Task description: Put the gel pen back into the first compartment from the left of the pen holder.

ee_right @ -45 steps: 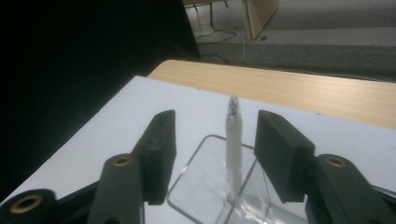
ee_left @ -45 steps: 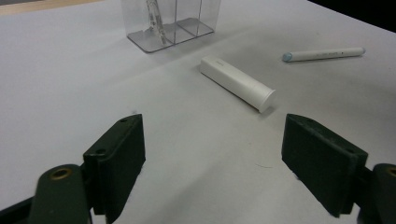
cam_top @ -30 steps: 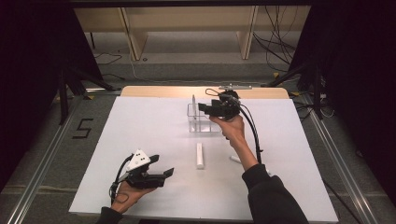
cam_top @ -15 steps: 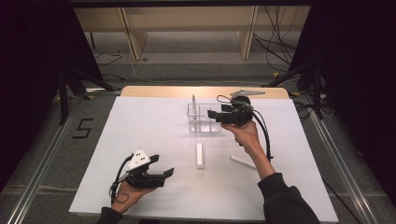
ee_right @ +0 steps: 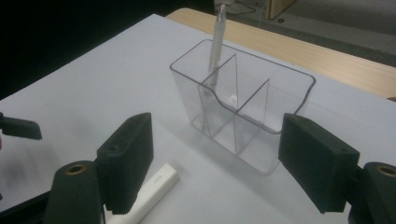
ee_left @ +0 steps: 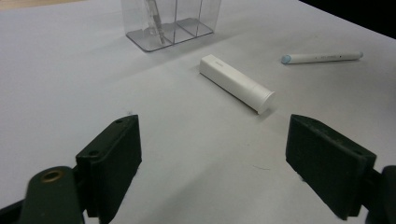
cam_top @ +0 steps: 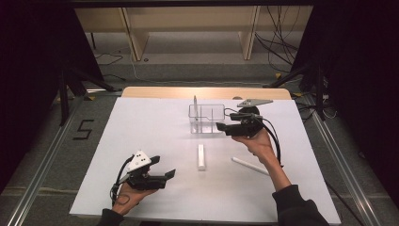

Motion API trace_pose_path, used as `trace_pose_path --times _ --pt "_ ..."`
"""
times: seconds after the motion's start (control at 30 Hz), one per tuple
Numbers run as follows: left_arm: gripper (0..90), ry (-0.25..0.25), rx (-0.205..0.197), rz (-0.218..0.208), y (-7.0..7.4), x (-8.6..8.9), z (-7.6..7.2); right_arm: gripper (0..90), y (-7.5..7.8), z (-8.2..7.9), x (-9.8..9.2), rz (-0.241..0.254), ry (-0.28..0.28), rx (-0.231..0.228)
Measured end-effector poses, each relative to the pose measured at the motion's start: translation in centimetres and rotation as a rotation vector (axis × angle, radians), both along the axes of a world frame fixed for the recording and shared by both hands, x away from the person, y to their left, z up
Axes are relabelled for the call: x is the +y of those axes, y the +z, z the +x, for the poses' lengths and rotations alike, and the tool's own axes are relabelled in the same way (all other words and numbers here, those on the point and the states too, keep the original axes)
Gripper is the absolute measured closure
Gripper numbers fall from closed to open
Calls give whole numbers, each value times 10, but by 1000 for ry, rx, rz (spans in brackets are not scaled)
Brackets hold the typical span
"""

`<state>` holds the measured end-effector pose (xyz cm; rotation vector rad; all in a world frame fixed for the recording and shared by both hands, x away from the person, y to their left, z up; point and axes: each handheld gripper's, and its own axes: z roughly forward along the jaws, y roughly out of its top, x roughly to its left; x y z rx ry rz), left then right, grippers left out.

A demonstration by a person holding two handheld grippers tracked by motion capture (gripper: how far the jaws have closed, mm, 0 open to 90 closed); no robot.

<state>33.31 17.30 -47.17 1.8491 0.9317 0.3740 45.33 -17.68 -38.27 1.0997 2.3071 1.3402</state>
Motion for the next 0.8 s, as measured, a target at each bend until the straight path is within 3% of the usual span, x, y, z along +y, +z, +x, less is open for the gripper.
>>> trace_pose_path --times 0.43,0.63,0.8 --pt "177 -3 6 -3 0 0 0 273 -12 -25 -20 -76 7 -25" --pt "177 -4 10 -5 0 0 0 273 -20 -37 -33 -85 -3 -30" --pt "177 -3 10 -5 0 -1 0 275 -25 -46 -43 -65 -14 -33"
